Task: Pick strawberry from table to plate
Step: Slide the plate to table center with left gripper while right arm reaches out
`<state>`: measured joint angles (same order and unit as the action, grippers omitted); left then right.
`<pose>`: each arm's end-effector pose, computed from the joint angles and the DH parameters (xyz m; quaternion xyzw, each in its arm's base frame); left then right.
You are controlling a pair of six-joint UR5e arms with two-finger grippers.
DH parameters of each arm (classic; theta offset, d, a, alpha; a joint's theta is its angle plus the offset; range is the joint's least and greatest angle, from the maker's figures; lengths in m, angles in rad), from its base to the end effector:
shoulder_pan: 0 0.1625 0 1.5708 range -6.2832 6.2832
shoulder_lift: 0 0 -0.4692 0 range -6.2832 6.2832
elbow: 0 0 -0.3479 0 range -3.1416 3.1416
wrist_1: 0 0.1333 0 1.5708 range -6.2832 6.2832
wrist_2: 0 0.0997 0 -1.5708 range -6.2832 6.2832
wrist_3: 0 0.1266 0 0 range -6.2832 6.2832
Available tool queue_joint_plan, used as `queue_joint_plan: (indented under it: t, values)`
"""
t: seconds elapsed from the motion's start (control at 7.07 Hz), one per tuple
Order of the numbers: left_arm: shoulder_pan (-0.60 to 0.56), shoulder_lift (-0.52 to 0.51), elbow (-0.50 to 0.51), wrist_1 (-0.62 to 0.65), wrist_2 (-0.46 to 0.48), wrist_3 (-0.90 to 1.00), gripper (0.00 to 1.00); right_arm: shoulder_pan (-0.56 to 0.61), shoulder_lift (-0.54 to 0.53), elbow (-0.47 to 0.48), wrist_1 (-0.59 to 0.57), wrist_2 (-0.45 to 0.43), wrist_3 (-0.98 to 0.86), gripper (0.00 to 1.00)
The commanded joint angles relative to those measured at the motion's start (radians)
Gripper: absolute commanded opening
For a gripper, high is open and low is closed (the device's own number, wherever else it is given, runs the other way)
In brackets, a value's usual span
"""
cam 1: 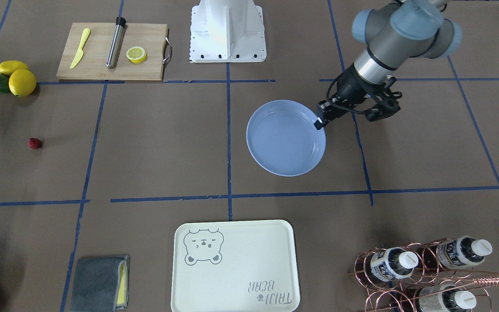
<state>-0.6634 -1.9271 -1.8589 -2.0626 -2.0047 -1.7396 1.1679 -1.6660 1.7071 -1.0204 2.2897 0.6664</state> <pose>0.4139 -0.4252 0.3512 -0.0473 0.5539 -0.2268 0.7997 -0.1262 -0.4233 0.6388 0.0633 -0.4285 0.0160 0.9012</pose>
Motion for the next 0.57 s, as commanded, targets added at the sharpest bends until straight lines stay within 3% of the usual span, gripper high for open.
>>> queue_joint_plan:
  t: [0.0, 0.14, 0.42]
  values:
    - [0.218, -0.114, 0.058, 0.044, 0.233, -0.106, 0.0, -0.063, -0.032, 0.011, 0.036, -0.035, 0.029, 1.0]
    - [0.253, -0.159, 0.114, 0.045, 0.28, -0.132, 0.0, -0.086, -0.032, 0.011, 0.037, -0.036, 0.059, 1.0]
    - [0.266, -0.155, 0.141, 0.047, 0.291, -0.124, 0.0, -0.145, -0.031, 0.032, 0.039, -0.085, 0.114, 1.0]
